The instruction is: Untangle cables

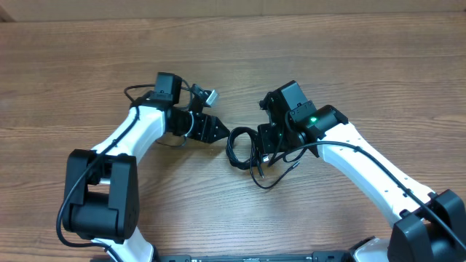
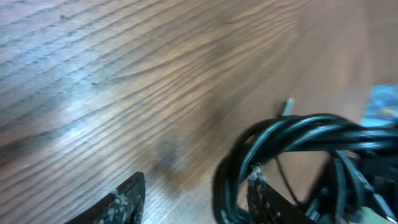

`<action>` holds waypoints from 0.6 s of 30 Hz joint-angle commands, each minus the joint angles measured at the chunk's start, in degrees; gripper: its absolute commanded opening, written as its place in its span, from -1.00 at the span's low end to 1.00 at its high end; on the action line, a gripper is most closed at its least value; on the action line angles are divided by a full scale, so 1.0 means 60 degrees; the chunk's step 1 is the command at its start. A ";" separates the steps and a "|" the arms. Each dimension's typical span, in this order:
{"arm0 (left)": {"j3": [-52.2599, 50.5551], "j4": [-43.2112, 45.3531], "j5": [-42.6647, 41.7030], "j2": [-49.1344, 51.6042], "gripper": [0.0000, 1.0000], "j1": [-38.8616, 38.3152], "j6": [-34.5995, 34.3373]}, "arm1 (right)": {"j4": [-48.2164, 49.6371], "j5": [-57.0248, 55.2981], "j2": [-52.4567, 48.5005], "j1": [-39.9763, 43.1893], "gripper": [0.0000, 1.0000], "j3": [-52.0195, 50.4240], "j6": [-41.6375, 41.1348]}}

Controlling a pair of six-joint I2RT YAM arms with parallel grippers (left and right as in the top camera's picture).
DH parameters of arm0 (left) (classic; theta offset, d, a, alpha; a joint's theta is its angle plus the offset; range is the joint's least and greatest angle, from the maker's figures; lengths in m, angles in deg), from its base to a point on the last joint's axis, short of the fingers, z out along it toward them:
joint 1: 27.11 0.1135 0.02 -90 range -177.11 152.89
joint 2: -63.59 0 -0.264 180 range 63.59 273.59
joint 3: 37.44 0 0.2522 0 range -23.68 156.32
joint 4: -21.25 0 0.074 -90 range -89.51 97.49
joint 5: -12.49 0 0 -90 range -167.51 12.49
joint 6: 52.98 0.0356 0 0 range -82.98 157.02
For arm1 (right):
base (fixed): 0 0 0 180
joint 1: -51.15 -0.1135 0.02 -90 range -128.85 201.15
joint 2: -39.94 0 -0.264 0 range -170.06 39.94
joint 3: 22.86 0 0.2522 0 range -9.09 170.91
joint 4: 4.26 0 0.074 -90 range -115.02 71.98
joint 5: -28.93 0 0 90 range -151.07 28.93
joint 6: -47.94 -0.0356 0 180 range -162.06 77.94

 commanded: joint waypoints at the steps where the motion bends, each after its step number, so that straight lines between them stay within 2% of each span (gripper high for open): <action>1: 0.0153 -0.0270 -0.1767 0.0076 0.01 0.0051 0.1435 | 0.0069 0.0885 -0.0029 0.0029 -0.93 0.0164 0.0940; 4: 0.0153 -0.0517 -0.2259 0.0076 -0.05 0.0051 0.2142 | 0.0062 0.1807 -0.0029 0.0040 -0.93 0.0164 0.1810; 6: 0.0153 -0.0510 -0.2266 0.0076 -0.22 0.0055 0.2138 | 0.0055 0.2339 -0.0029 0.0055 -0.92 0.0164 0.2441; 10: 0.0153 -0.0492 -0.2262 0.0076 -0.34 0.0219 0.2022 | -0.0095 0.3166 -0.0029 0.0055 -0.93 0.0164 0.3322; 18: 0.0153 -0.0579 -0.2619 0.0076 -0.34 0.0903 0.1810 | -0.1268 0.4462 -0.0029 0.0055 -0.92 0.0164 0.5781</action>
